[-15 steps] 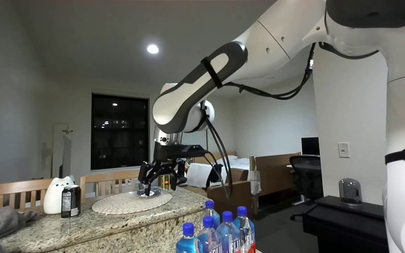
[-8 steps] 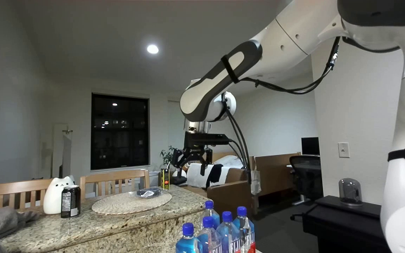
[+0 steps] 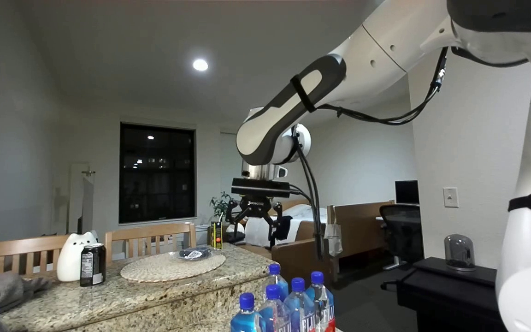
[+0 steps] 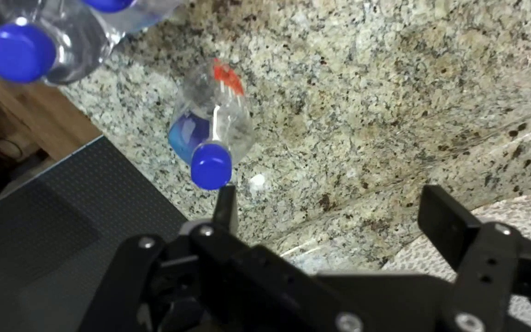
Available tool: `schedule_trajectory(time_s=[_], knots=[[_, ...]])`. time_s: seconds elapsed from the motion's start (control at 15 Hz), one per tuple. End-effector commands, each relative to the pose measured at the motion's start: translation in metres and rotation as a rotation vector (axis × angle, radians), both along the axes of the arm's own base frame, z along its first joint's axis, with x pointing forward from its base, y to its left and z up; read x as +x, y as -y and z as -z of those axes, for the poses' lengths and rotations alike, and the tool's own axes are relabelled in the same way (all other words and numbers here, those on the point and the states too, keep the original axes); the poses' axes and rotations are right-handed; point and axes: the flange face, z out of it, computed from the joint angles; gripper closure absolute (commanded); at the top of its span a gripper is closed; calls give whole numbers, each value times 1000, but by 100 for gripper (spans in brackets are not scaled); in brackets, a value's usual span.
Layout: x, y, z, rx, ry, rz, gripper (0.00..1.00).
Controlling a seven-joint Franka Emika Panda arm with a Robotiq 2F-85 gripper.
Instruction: Line up the empty water bottles
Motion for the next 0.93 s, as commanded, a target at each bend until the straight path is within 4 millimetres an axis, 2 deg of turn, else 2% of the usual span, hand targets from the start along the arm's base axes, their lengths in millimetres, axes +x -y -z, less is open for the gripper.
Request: schedule_trajectory(time_s=[0.0, 0.27, 0.47, 0.67, 0.87], knots=[[0, -5, 0, 2, -1, 4, 0], [0, -2, 1, 3, -2, 10, 0], [-1, 9, 4, 44, 40, 223, 0], [-19, 28, 21, 84, 36, 382, 0], [-24, 52, 49, 108, 11, 544, 0]])
